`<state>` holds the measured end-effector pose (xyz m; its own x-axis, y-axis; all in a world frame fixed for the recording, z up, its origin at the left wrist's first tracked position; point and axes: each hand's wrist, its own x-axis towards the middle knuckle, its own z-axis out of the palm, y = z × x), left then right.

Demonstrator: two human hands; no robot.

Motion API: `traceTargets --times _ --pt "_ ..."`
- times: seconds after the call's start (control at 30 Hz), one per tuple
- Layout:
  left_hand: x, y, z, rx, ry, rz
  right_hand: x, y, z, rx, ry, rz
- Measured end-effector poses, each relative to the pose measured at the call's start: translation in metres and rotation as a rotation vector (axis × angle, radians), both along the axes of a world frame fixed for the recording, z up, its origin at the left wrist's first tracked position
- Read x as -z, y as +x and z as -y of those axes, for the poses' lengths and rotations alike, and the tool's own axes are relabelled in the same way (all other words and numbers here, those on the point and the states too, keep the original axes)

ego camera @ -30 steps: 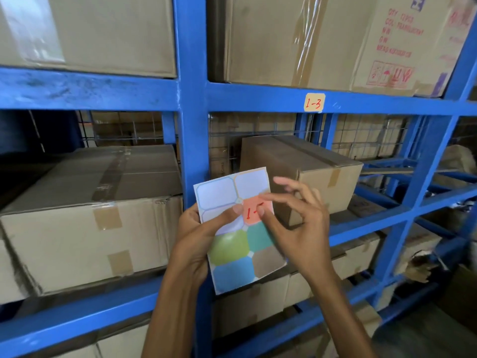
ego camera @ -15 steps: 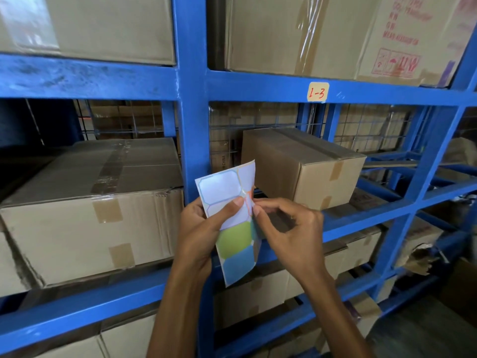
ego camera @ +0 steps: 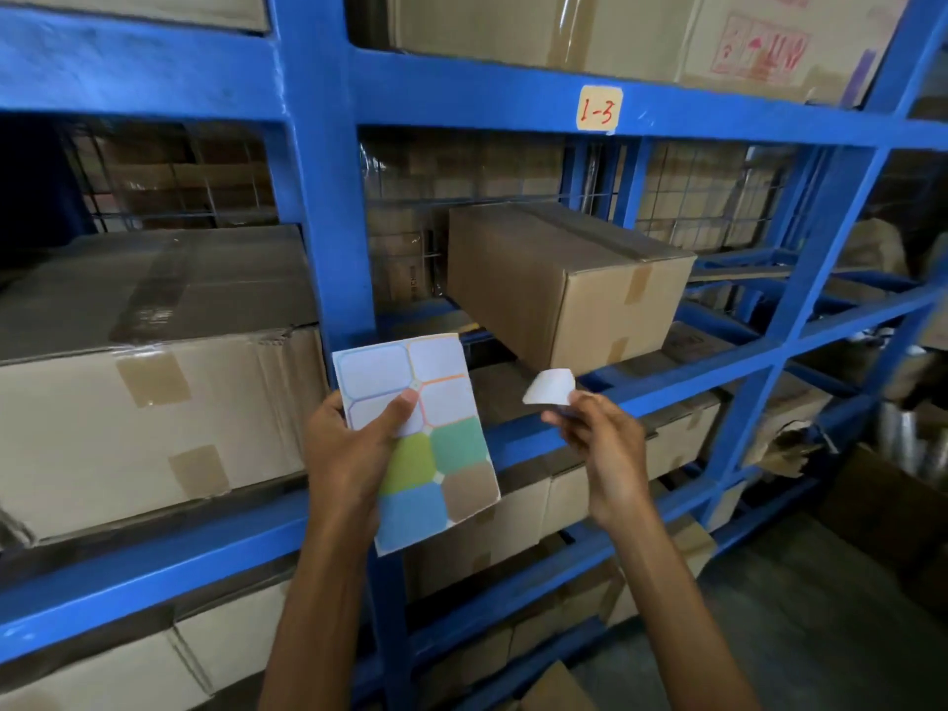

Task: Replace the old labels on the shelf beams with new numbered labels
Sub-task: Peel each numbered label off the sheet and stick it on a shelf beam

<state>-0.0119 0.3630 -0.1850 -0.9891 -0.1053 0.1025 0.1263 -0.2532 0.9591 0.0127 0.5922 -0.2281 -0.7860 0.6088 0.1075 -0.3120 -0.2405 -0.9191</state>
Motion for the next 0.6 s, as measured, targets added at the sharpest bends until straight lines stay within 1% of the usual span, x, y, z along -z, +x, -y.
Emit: traceTargets --times 0.03,0.1,0.17,0.23,0.33,0.43,0.53,0.6 --pt "0.006 0.000 -0.001 0.000 -0.010 0.007 0.012 -0.003 -0.007 0.119 0.062 0.025" --pt "0.018 0.002 -0.005 0.004 -0.030 0.013 0.037 -0.011 -0.018 0.348 0.292 0.088" --pt "0.024 0.005 -0.006 0.013 -0.025 0.006 0.056 -0.016 -0.023 0.491 0.510 0.111" --pt "0.034 0.006 -0.012 0.020 -0.033 0.021 0.074 -0.024 -0.030 0.601 0.688 0.070" --pt "0.054 0.005 -0.019 0.007 -0.030 0.048 0.103 -0.036 -0.041 0.654 0.907 -0.013" --pt "0.070 0.004 -0.025 -0.006 -0.042 0.075 0.128 -0.049 -0.049 0.665 1.055 -0.038" --pt "0.083 0.003 -0.034 0.001 -0.064 0.106 0.148 -0.062 -0.056 0.673 1.088 0.015" --pt "0.089 0.002 -0.038 0.005 -0.075 0.123 0.156 -0.069 -0.060 0.690 1.074 0.048"
